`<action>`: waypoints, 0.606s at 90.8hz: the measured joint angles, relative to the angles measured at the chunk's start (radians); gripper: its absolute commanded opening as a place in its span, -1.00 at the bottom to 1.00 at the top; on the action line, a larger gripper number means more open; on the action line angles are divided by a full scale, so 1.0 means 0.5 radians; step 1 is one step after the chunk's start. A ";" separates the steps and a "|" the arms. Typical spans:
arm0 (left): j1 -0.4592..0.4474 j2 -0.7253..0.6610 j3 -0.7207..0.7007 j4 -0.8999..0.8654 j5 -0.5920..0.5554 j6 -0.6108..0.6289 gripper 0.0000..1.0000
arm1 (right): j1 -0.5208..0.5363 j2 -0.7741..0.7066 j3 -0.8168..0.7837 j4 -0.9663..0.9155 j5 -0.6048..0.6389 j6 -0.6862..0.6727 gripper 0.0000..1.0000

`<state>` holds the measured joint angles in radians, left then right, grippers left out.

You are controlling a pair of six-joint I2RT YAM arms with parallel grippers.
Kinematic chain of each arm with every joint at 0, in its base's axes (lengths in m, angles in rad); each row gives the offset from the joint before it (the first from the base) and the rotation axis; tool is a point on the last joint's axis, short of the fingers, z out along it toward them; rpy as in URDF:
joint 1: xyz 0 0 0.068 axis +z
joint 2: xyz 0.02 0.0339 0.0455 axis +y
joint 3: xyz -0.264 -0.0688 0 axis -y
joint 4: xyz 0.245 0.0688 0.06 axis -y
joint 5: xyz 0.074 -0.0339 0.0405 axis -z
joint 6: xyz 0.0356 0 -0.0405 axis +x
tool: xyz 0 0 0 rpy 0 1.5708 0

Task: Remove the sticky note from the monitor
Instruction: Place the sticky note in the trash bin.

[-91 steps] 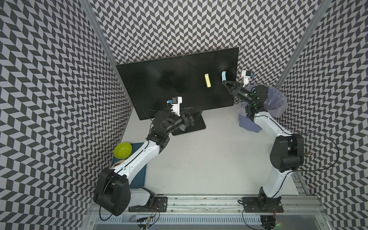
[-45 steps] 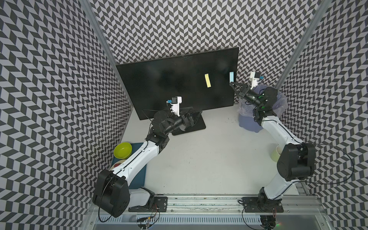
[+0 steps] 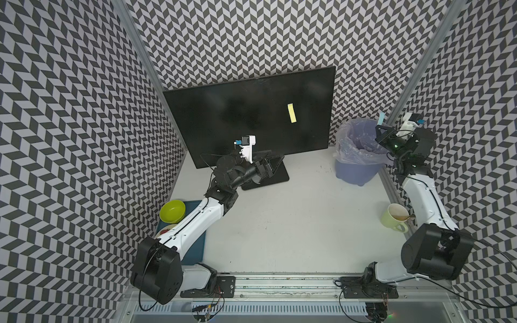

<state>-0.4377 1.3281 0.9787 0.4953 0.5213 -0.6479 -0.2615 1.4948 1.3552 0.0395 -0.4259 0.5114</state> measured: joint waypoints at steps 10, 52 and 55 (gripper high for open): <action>0.000 0.018 0.006 -0.001 0.001 -0.001 1.00 | 0.002 0.029 0.076 -0.197 0.153 -0.166 -0.09; 0.000 0.044 0.067 0.001 0.001 -0.001 1.00 | 0.208 0.044 0.220 -0.411 0.168 -0.409 0.47; 0.000 0.047 0.067 0.001 0.001 -0.001 1.00 | 0.273 0.040 0.219 -0.388 0.127 -0.401 0.49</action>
<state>-0.4377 1.3514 1.0122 0.4957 0.5217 -0.6483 -0.1249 1.5150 1.4647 -0.1547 -0.3622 0.3107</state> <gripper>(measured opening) 0.998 0.729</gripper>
